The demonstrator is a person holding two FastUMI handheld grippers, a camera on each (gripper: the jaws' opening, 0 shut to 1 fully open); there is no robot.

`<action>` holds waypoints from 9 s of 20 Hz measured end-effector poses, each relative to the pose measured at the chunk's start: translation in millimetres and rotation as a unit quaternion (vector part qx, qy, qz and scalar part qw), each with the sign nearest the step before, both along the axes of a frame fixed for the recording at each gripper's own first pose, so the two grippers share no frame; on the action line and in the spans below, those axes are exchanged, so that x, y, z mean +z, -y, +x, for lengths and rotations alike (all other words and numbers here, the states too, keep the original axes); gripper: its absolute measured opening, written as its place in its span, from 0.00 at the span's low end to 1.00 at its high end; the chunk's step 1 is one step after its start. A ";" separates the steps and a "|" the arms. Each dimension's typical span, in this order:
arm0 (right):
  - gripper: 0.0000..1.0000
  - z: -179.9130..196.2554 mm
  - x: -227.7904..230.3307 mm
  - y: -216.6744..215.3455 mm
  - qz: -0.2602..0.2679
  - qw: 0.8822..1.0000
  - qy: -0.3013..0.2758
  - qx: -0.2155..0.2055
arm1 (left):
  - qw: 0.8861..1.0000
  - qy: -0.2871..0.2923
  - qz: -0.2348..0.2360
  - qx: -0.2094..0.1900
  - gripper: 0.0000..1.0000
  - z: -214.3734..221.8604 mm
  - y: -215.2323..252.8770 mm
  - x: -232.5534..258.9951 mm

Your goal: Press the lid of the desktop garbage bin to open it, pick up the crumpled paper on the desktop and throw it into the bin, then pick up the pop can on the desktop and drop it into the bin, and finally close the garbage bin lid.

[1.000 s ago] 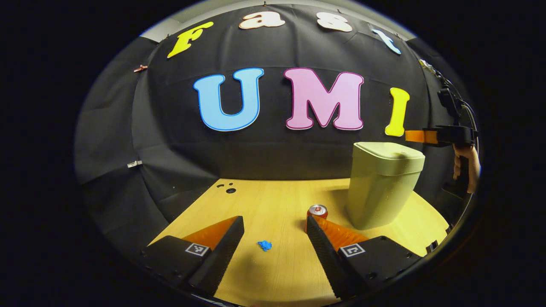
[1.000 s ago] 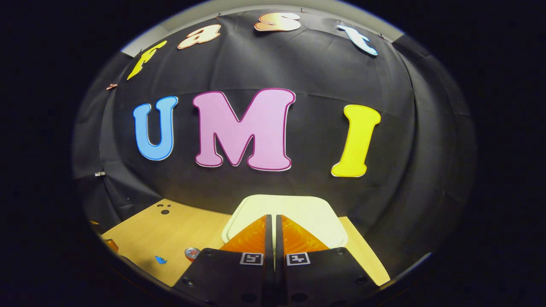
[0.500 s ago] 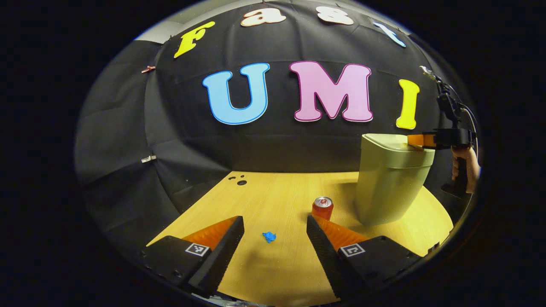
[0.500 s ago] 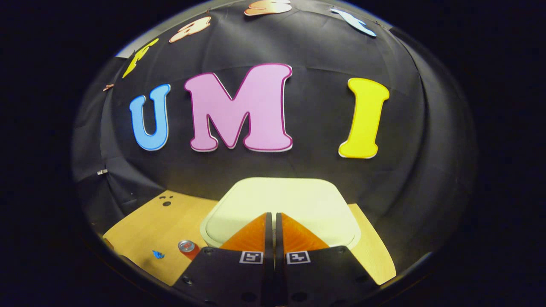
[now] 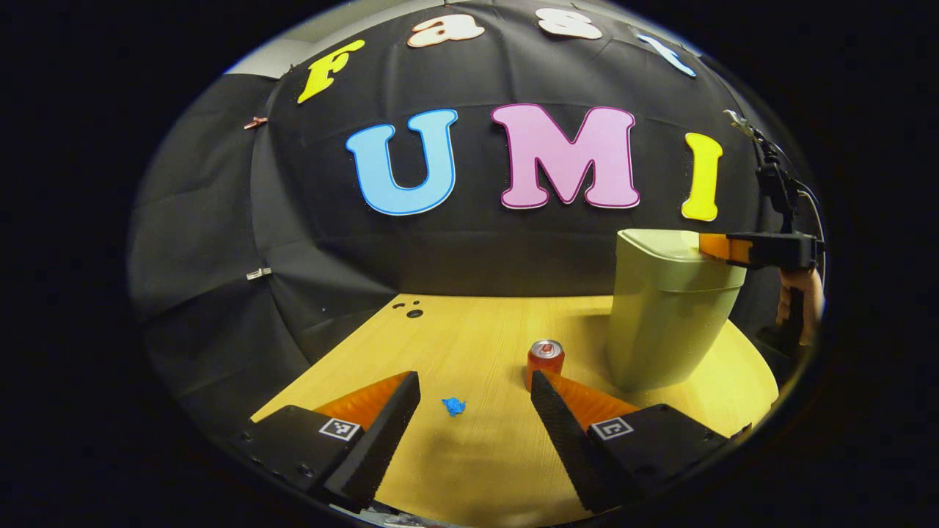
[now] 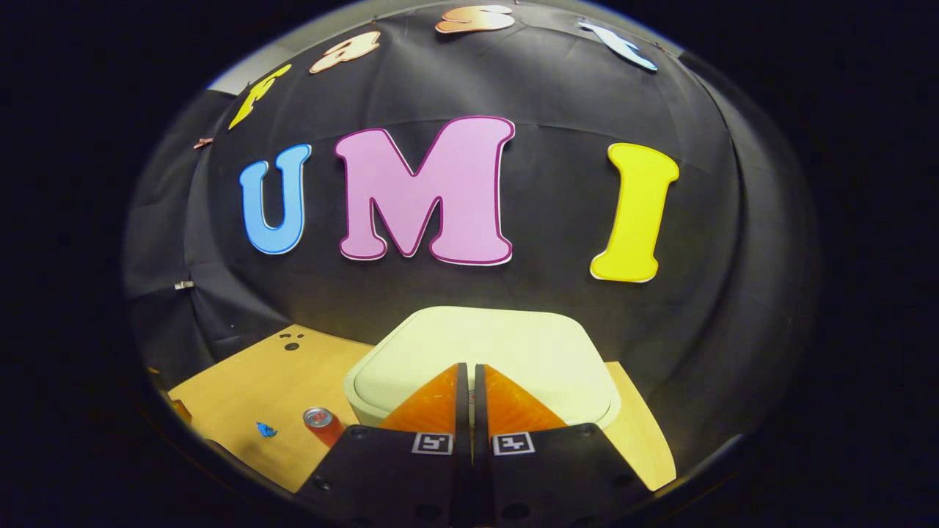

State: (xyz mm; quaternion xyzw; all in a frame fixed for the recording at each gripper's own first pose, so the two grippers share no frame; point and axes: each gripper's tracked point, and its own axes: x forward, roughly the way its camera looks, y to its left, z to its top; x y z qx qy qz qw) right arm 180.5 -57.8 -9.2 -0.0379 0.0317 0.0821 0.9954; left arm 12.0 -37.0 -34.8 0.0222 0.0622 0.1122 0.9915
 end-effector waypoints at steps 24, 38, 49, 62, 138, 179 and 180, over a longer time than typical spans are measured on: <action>0.05 -99.8 37.5 11.4 0.017 0.994 0.025 -0.101 | 0.999 0.006 -0.013 -0.050 0.99 24.2 -108.2 -42.6; 0.05 -170.9 -26.5 2.1 0.010 0.991 -0.043 -0.126 | 0.994 -0.057 -0.033 -0.086 0.99 67.2 -108.1 -107.6; 0.94 -208.6 -60.5 13.9 0.023 0.983 -0.098 -0.154 | 0.987 -0.124 -0.020 -0.104 0.99 130.2 -98.1 -175.7; 0.99 -214.2 -89.0 10.6 0.018 0.977 -0.144 -0.155 | 0.981 -0.166 -0.019 -0.103 0.97 175.6 -87.1 -219.7; 0.99 -164.3 -133.7 36.0 0.071 0.978 -0.194 -0.009 | 0.955 0.072 -0.013 -0.287 0.97 183.3 189.4 111.2; 0.99 -23.4 -226.9 -212.0 -0.037 0.962 -0.253 0.095 | 0.993 -0.069 -0.083 0.042 0.98 -15.9 -201.6 -65.3; 0.99 -19.5 -229.4 -216.0 -0.037 0.962 -0.255 0.095 | 0.993 -0.071 -0.081 0.046 0.97 -16.9 -203.5 -65.9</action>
